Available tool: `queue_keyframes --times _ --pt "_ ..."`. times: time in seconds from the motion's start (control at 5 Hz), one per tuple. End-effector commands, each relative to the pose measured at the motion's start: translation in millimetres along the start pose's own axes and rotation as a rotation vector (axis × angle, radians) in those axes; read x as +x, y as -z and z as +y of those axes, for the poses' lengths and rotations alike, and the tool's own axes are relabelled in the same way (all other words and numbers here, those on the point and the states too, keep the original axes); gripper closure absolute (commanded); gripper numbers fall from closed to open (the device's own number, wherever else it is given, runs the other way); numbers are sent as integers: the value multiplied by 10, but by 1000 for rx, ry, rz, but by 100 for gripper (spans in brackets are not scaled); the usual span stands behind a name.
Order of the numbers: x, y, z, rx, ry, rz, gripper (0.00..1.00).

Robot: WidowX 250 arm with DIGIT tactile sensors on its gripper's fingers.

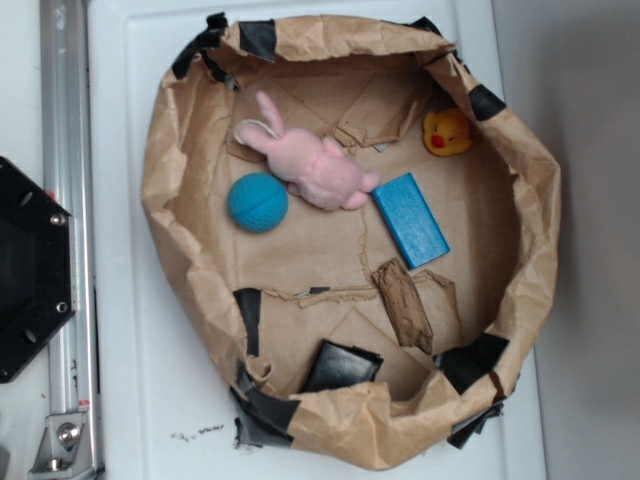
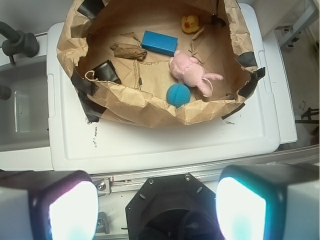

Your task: Grab the blue block.

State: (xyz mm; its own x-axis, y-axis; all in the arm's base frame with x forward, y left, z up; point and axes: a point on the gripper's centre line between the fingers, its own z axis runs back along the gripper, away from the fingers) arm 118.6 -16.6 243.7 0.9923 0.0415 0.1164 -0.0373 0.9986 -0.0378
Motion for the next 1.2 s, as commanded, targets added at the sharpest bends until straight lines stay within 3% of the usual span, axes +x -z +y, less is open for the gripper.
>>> queue_keyframes --times 0.0,0.2,0.4,0.6,1.0 --pt "0 0 0 0 0 0 0" --pt "480 277 257 117 86 -59 0" --pt "988 537 252 134 235 -75 0" --pt "1368 986 163 101 408 -40 0" --pt "1486 1684 126 57 719 26 0"
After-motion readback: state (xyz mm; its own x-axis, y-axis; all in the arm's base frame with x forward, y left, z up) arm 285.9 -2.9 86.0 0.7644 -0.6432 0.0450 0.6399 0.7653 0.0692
